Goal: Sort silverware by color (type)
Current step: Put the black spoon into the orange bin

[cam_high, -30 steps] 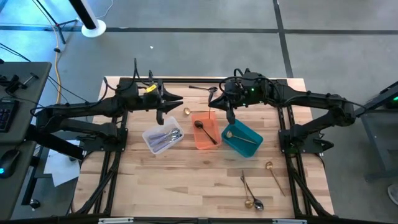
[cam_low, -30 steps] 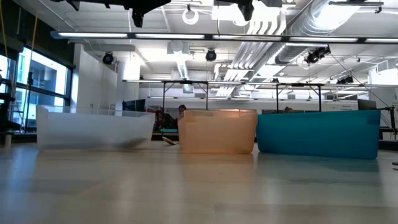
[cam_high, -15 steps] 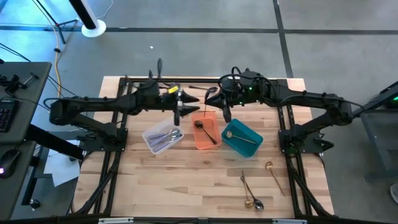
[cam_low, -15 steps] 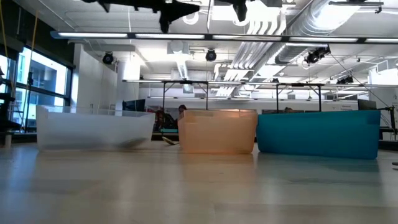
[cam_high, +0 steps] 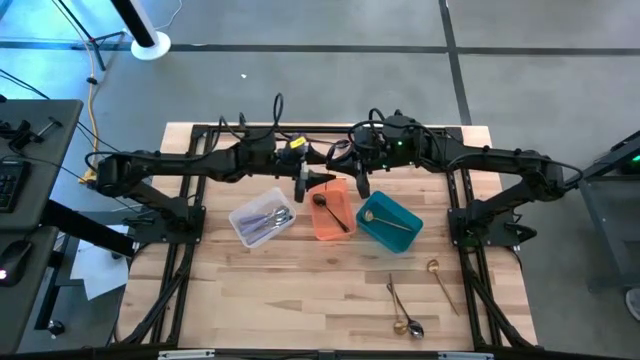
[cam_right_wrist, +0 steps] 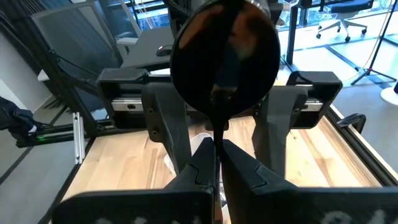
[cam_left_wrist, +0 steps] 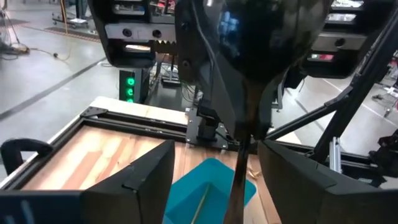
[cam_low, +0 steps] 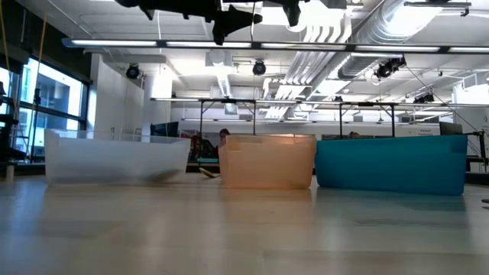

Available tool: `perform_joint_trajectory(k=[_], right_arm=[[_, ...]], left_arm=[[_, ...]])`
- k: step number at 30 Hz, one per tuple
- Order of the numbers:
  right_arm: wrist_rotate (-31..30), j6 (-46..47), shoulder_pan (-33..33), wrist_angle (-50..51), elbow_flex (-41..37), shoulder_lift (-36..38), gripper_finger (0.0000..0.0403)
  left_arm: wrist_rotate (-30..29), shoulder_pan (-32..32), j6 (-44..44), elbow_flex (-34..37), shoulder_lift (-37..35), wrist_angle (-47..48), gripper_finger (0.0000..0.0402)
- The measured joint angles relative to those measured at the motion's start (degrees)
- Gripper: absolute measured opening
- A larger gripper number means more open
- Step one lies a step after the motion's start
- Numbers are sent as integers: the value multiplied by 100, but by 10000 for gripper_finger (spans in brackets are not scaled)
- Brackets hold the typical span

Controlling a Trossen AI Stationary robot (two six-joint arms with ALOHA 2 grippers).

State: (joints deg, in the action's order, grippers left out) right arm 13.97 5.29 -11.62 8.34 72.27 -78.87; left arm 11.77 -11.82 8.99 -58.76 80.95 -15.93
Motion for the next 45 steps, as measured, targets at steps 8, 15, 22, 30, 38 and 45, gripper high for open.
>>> perform_joint_trajectory(k=[8,15,22,30,38,45], right_arm=[[-14,-84,-60,-2,0,0,0],[-49,-80,-136,3,-2,0,0],[-45,-53,-131,20,-2,0,13],[-147,406,-284,318,-2,13,101],[-277,88,-452,1035,-2,278,228],[-1100,-193,-452,2531,-2,774,242]], left_arm=[[5,-78,122,0,-27,63,91],[13,-170,118,-2,-28,111,17],[-9,-172,27,-2,-28,137,6],[-103,-354,-113,0,-26,222,3],[-98,-557,-351,2,-323,1123,2],[-557,-537,-164,377,-931,1550,1]])
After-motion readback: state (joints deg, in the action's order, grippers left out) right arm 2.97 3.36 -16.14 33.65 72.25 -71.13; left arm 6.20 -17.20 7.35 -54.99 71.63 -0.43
